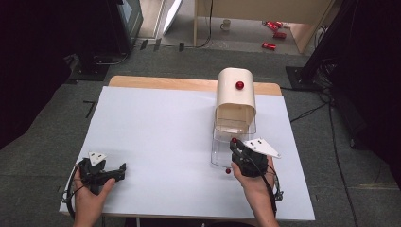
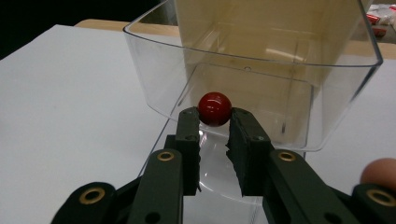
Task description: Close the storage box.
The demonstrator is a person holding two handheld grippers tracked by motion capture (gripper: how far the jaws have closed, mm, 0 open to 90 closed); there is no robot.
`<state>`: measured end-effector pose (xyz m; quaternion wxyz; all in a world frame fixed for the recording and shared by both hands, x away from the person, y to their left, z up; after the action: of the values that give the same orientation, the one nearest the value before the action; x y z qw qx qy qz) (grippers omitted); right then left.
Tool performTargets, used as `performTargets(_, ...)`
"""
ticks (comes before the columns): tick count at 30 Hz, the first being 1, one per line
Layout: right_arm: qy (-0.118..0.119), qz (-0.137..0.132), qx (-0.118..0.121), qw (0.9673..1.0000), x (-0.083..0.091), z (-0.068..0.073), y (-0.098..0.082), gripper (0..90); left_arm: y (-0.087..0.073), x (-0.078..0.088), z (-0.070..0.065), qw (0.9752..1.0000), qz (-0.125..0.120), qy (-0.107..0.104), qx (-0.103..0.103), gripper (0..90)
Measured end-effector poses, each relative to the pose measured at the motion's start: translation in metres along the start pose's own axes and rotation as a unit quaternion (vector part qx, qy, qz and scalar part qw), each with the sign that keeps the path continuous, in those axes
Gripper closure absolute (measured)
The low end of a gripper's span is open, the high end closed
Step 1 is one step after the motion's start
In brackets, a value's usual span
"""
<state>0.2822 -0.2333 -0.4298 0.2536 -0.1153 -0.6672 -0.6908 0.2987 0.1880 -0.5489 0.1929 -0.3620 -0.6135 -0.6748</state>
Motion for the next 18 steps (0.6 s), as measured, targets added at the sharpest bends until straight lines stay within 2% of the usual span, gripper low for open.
performTargets(18, -0.010, 0.010, -0.007, 0.9999, -0.026, -0.011, 0.009, 75.6, 0.000, 0.000, 0.000, 1.0000, 0.000, 0.000, 0.000, 1.2)
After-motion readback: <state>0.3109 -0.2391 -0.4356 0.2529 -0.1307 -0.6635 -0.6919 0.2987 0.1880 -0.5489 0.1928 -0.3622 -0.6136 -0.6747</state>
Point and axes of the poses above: each handheld gripper's, and its own axes: x roughly backward along the jaws, y roughly out of its top, z roughly to its left, the point moved 7 cm from there along -x, roughly forward along the jaws, and after that the axes turned 3 degrees about -y, right-handed, at the moved point
